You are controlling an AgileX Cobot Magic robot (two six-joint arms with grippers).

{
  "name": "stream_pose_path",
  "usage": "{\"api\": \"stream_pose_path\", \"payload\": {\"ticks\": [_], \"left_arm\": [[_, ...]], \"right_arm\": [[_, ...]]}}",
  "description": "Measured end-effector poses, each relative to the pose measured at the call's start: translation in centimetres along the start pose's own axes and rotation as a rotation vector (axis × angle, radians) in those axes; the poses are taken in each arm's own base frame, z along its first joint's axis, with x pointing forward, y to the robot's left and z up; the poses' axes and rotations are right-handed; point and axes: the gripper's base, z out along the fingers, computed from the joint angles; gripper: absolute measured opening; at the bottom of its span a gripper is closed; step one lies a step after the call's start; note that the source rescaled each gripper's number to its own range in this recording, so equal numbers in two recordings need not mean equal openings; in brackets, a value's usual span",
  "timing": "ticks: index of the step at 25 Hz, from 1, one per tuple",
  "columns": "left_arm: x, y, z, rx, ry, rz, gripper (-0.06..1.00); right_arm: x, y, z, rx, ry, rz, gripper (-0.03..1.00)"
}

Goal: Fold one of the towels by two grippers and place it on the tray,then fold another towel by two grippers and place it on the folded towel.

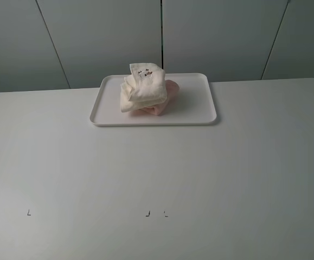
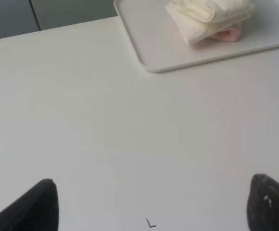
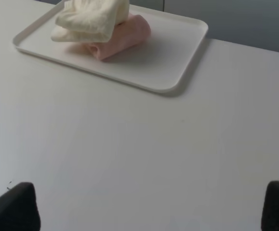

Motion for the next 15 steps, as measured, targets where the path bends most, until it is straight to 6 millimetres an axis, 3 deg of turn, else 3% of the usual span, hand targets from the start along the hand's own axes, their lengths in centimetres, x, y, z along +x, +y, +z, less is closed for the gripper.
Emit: {"api": "stream_pose_path", "payload": {"ticks": [9,15], "left_arm": [[0.25,-0.24,-0.47,-0.259,-0.007,-0.134,1.00],[0.32,-0.32,-0.61,-0.341,-0.009,-0.172,1.00]], "right_arm": [[-0.02,-0.23,0.04,0.139,-0.001,0.088,1.00],[-0.03,-0.29,0.06,0.217,0.000,0.121,1.00]]}}
